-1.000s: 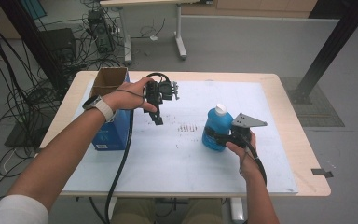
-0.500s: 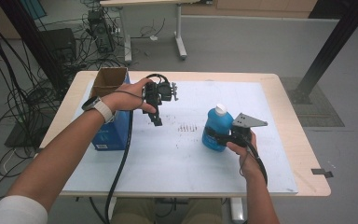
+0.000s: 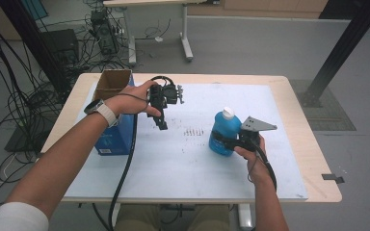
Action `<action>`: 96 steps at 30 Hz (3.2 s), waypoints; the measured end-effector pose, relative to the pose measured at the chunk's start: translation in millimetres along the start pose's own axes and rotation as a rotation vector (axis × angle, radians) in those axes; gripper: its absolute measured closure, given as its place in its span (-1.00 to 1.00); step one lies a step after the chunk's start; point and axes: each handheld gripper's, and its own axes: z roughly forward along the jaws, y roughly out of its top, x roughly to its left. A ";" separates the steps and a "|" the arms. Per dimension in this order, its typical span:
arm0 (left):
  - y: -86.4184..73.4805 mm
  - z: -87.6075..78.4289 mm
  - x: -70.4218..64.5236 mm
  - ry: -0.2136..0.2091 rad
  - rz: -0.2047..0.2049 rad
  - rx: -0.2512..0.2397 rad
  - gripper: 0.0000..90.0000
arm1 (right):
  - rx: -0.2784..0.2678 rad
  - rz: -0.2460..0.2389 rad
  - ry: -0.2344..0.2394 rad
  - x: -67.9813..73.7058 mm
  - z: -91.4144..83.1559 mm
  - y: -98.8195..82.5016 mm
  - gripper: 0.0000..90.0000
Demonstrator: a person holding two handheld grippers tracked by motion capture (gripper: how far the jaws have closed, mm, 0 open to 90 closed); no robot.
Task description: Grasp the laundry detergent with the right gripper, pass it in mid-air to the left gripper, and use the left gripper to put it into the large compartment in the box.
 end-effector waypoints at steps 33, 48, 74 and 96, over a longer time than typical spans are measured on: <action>-2.8 -5.4 -2.9 0.007 -0.002 0.005 -0.77 | -0.013 0.009 0.011 -1.4 0.4 -1.6 -0.07; -2.4 -4.8 -3.2 0.005 -0.008 0.001 -0.77 | -0.013 0.004 0.011 -1.3 0.4 -1.7 -0.07; -2.2 -6.0 -3.2 0.007 -0.003 0.007 -0.77 | -0.017 0.005 0.007 -0.8 0.4 -2.3 -0.07; -4.3 -6.6 -3.0 0.008 -0.012 -0.002 -0.77 | -0.019 0.006 0.008 -1.1 0.5 -2.5 -0.07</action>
